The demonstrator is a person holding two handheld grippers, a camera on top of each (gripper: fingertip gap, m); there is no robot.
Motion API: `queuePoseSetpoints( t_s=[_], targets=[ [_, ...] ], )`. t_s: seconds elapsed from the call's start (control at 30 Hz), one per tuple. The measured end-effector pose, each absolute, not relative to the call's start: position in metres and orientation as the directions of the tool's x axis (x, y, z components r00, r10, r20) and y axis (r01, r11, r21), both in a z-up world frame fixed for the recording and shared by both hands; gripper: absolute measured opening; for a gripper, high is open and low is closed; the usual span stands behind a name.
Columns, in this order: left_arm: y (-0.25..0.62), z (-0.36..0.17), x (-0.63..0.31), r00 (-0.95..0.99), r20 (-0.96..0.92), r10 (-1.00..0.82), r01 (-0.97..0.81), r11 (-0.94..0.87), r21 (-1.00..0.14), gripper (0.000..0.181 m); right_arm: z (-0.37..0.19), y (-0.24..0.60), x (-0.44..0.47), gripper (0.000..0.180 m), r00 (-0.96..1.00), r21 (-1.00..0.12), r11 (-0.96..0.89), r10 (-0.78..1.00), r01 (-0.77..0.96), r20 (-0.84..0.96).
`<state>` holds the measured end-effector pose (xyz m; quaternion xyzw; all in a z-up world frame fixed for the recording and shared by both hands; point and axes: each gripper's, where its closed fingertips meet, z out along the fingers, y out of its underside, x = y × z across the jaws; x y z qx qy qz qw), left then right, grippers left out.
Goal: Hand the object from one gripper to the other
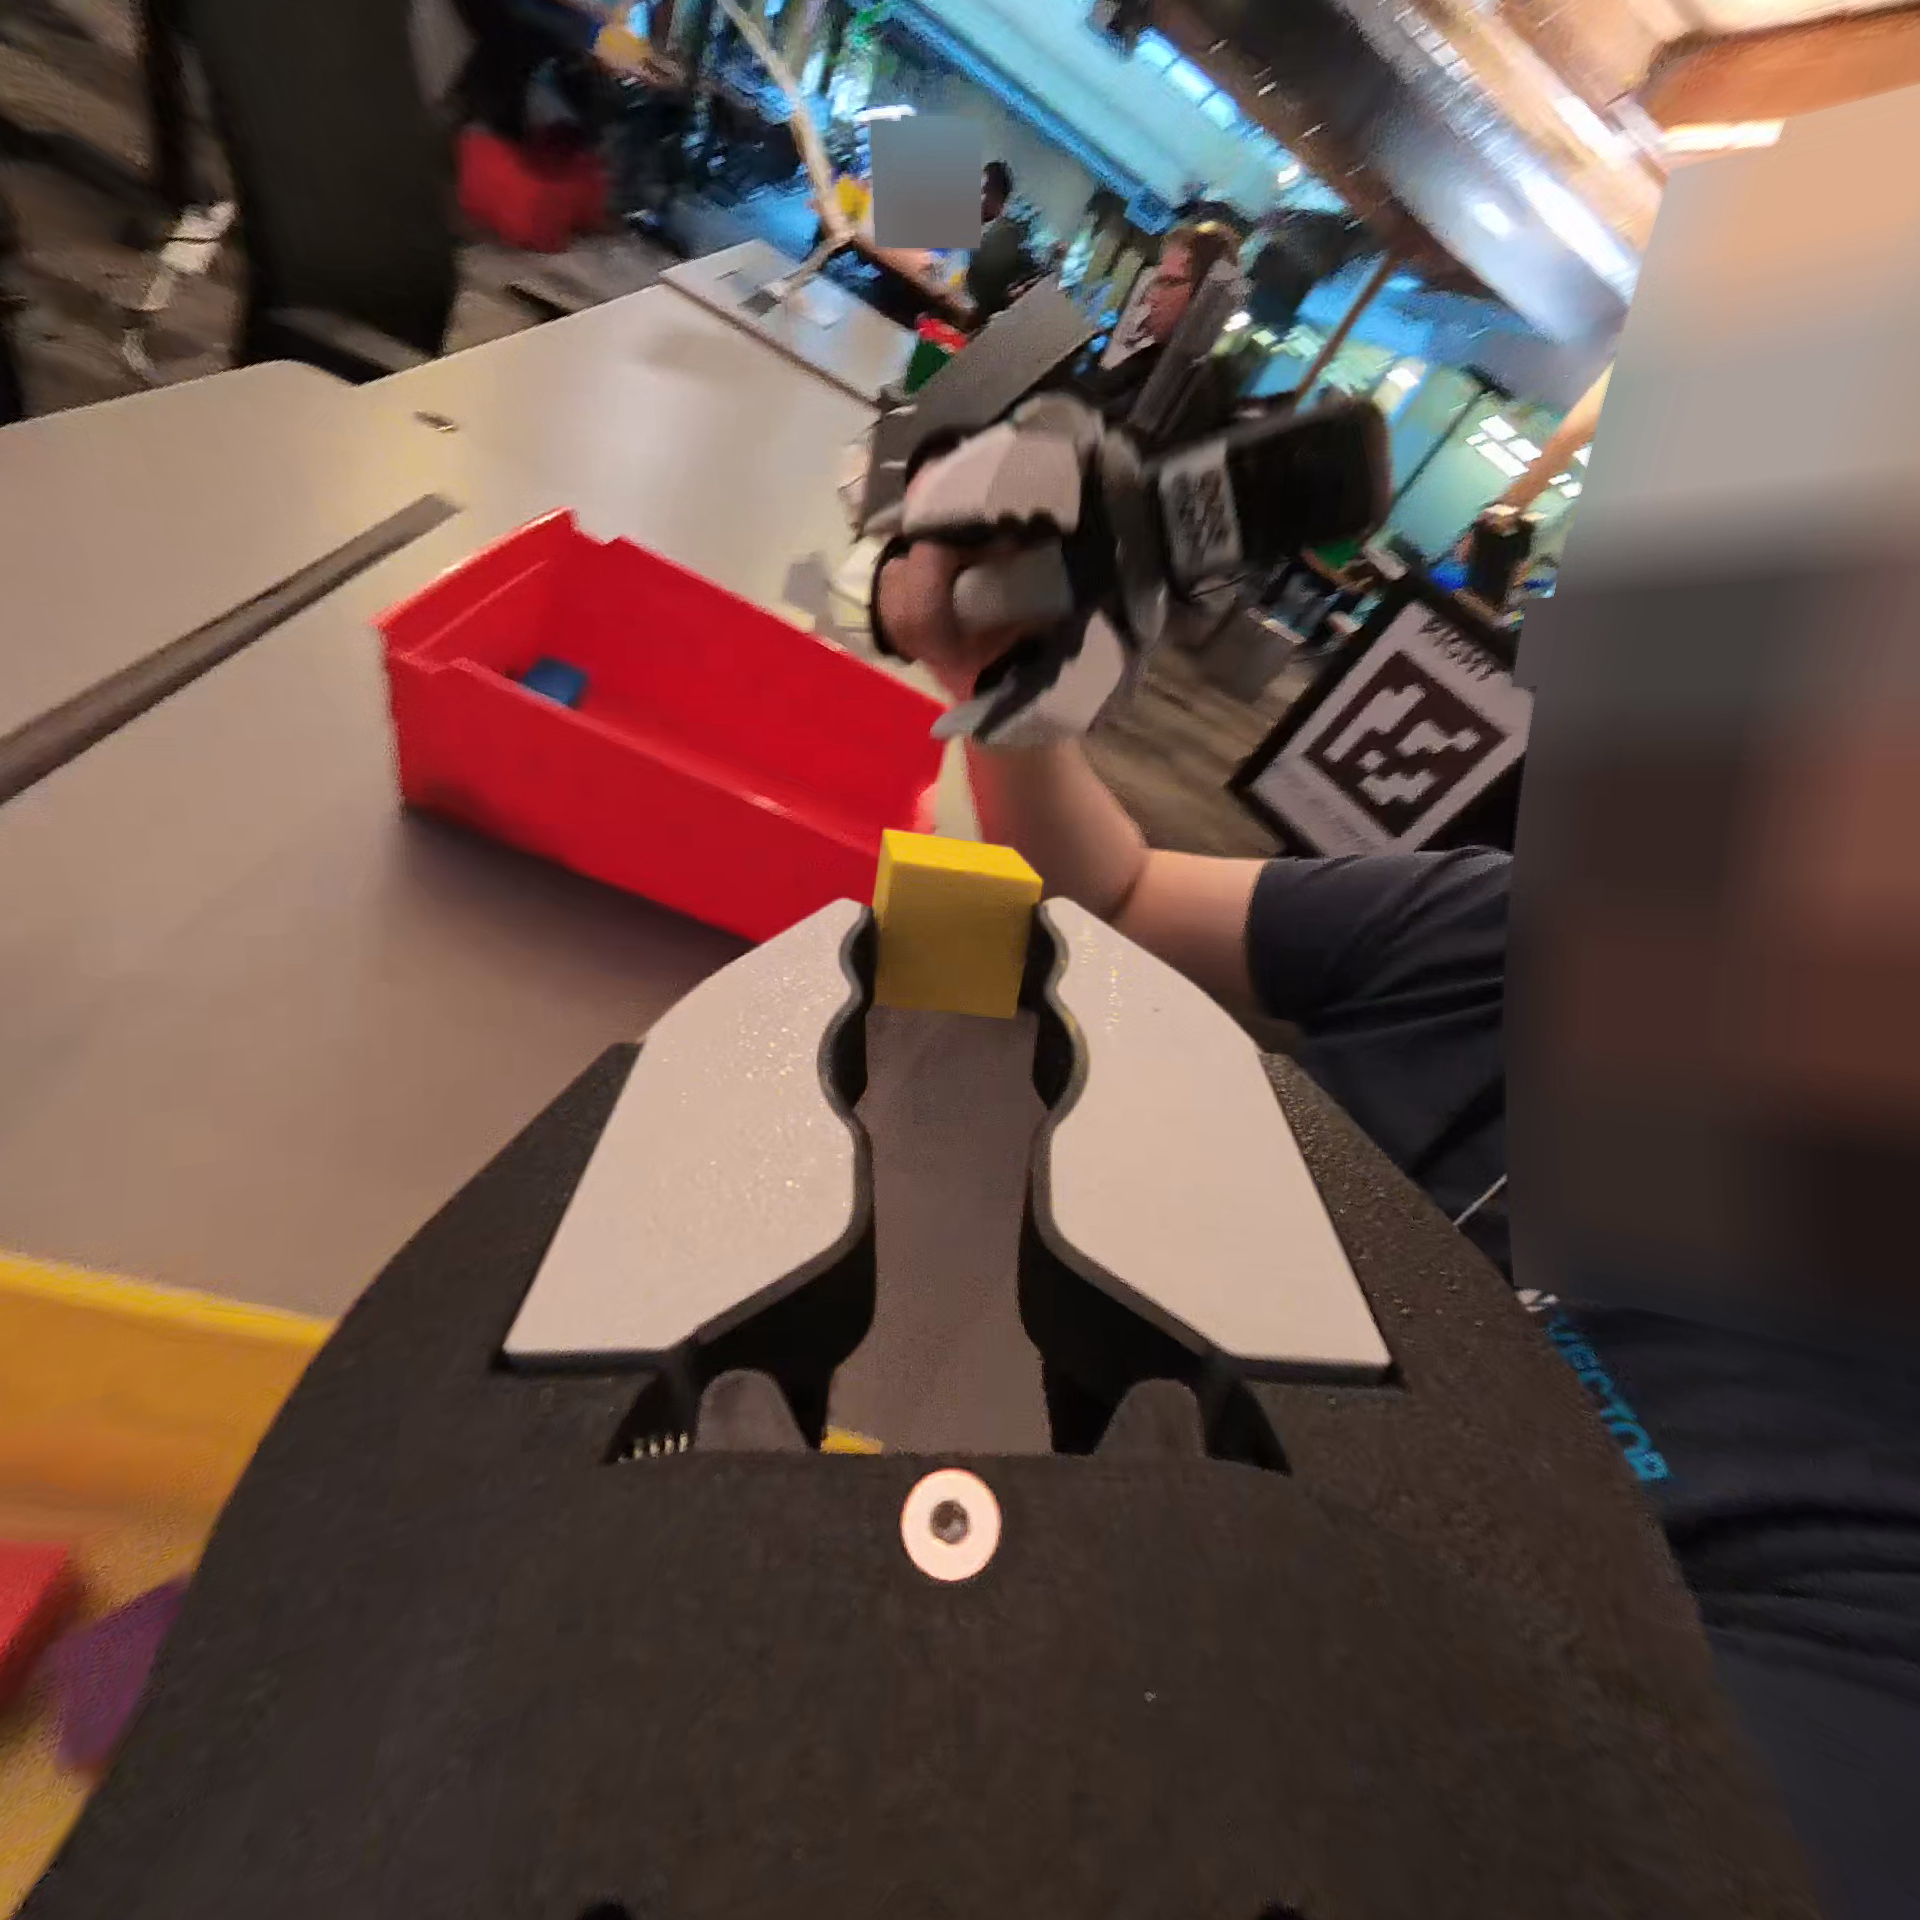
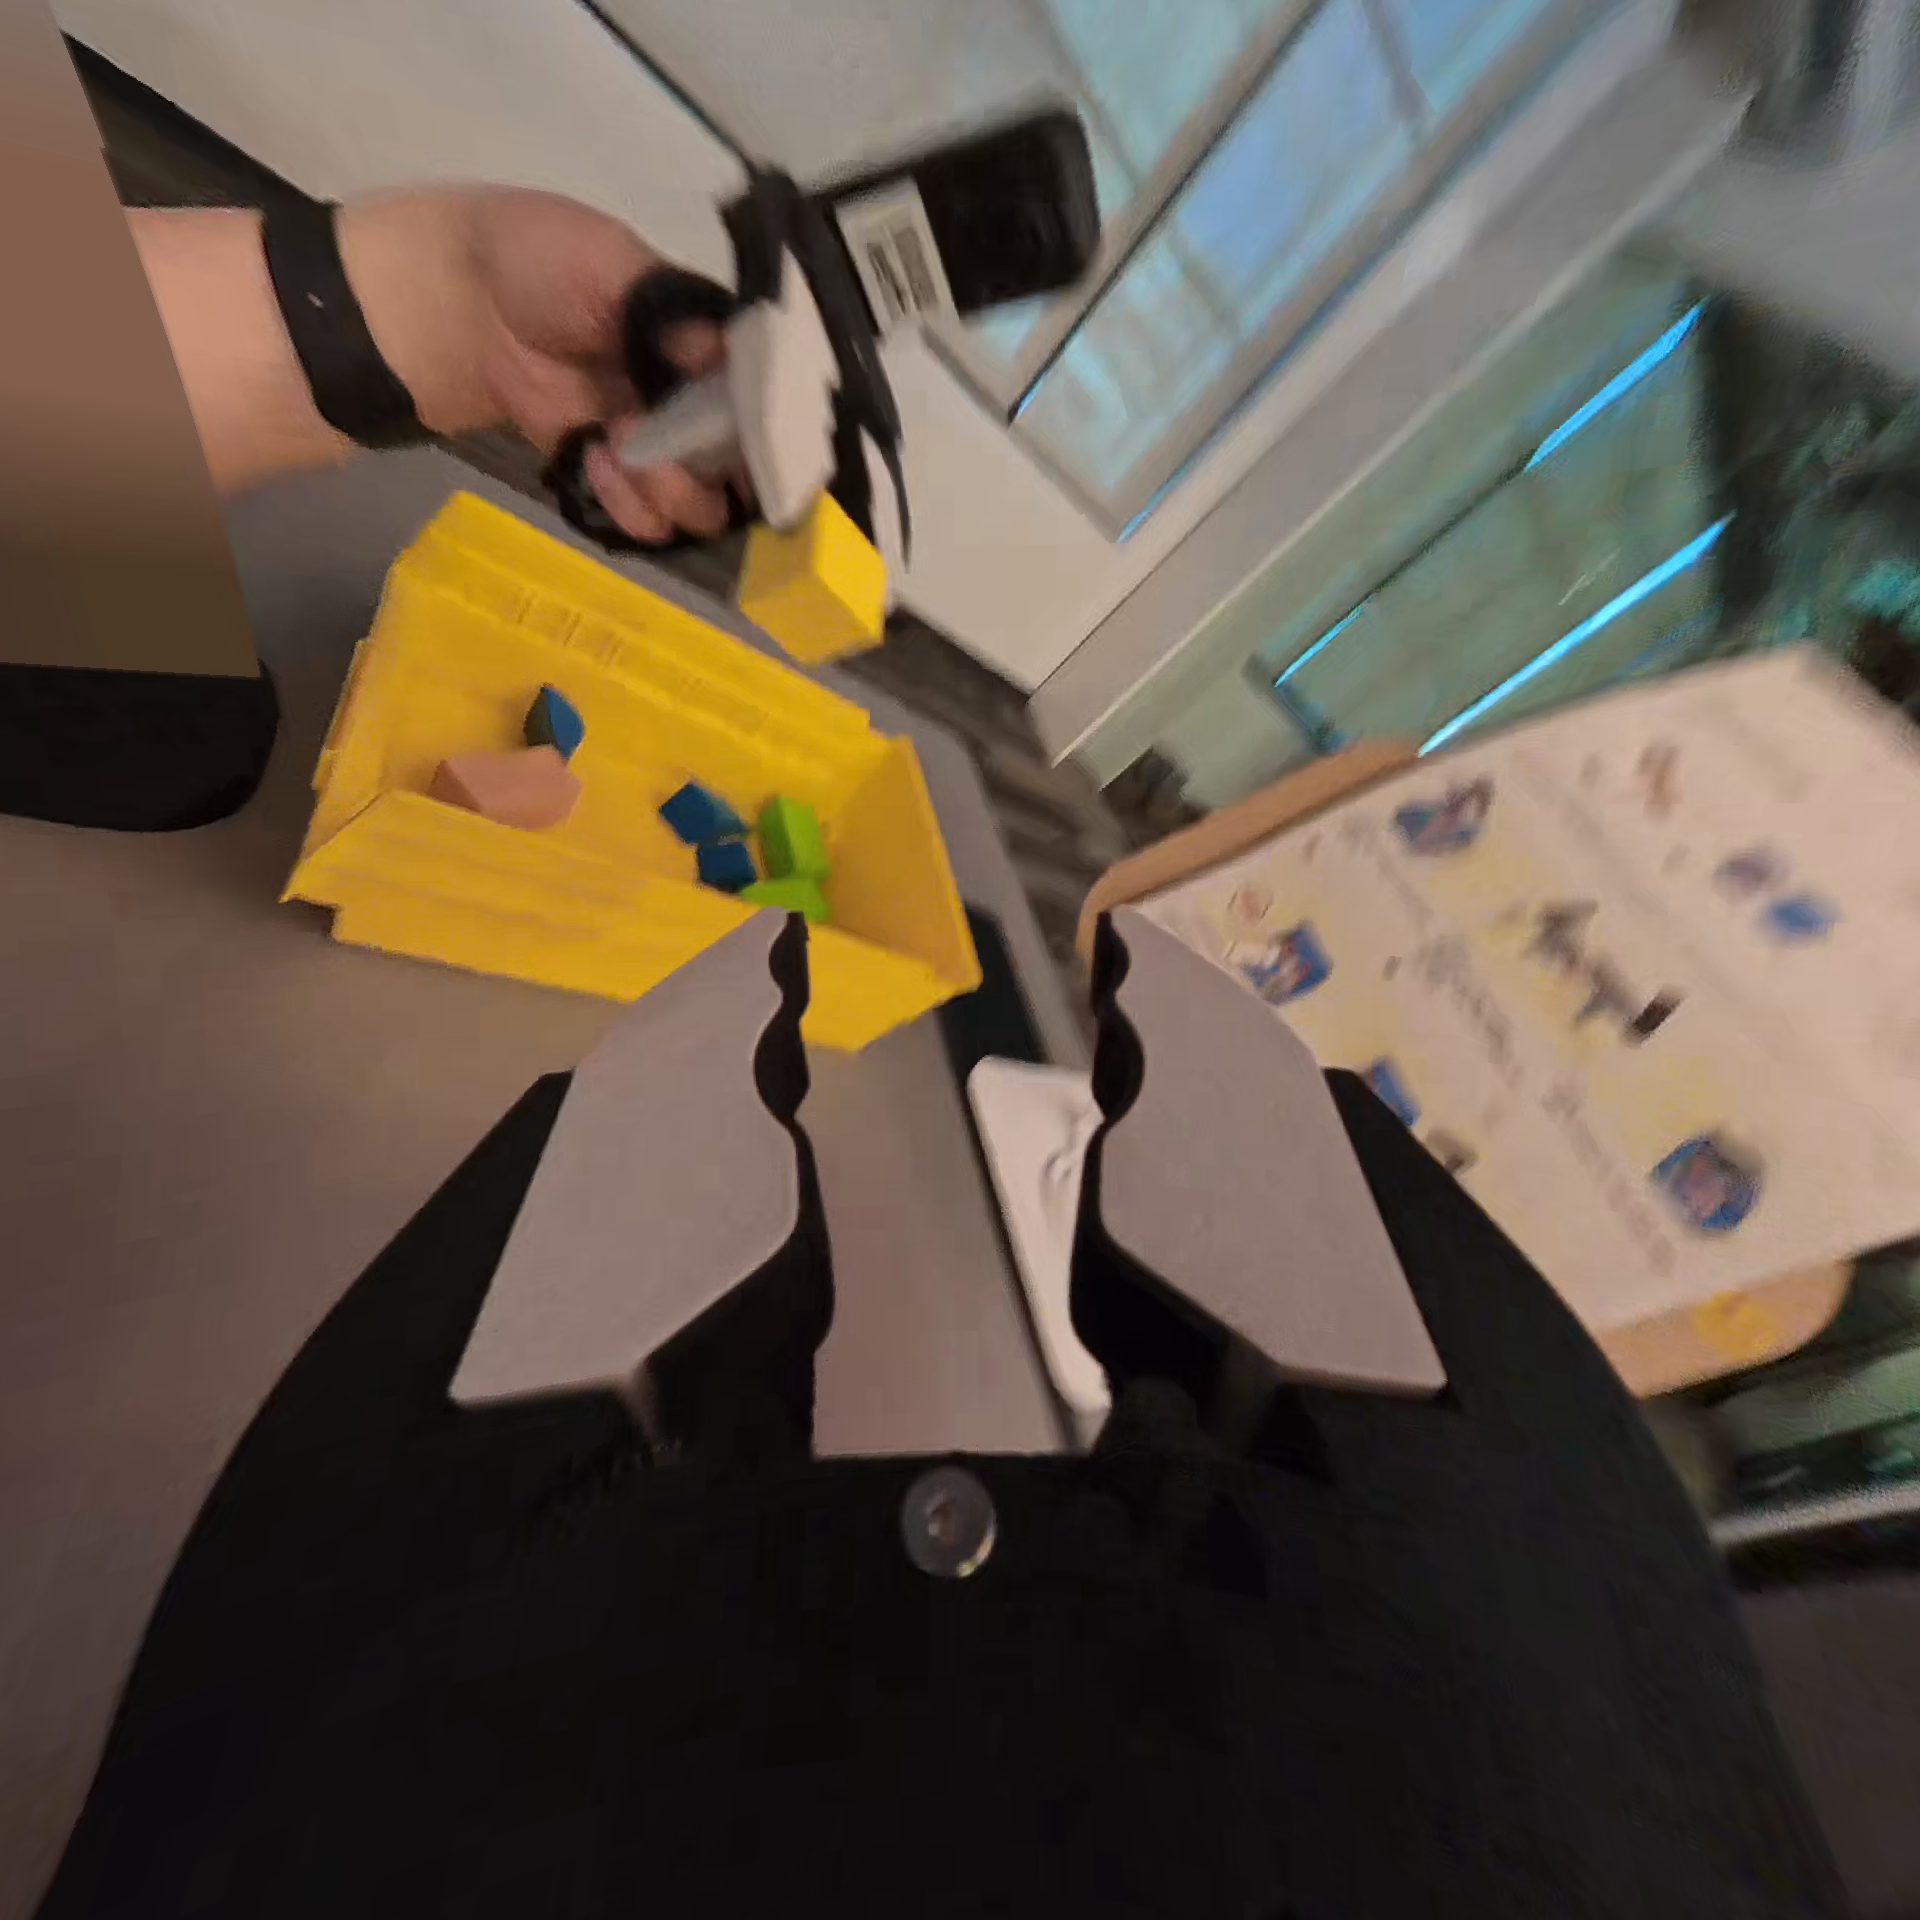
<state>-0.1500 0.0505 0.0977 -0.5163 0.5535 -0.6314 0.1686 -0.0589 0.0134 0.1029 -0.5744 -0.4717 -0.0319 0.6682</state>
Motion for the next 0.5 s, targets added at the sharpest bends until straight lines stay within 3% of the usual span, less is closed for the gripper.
queuePoseSetpoints(
  t_s=[0.13,0.33,0.5],
  targets=[
    [0.032,0.117,-0.131,-0.503,0.474,-0.723,-0.276,-0.386,-0.880,0.027,0.109,0.001,-0.100,0.052,0.514,-0.617,0.512,0.347,0.597,0.785],
    [0.015,0.120,-0.112,-0.562,0.548,-0.619,-0.287,-0.476,-0.831,0.027,0.114,0.006,-0.102,0.050,0.535,-0.538,0.528,0.175,0.657,0.826],
    [0.008,0.111,-0.104,-0.572,0.586,-0.574,-0.335,-0.489,-0.806,0.027,0.107,0.011,-0.102,0.045,0.516,-0.534,0.502,0.189,0.681,0.836]
  ],
)
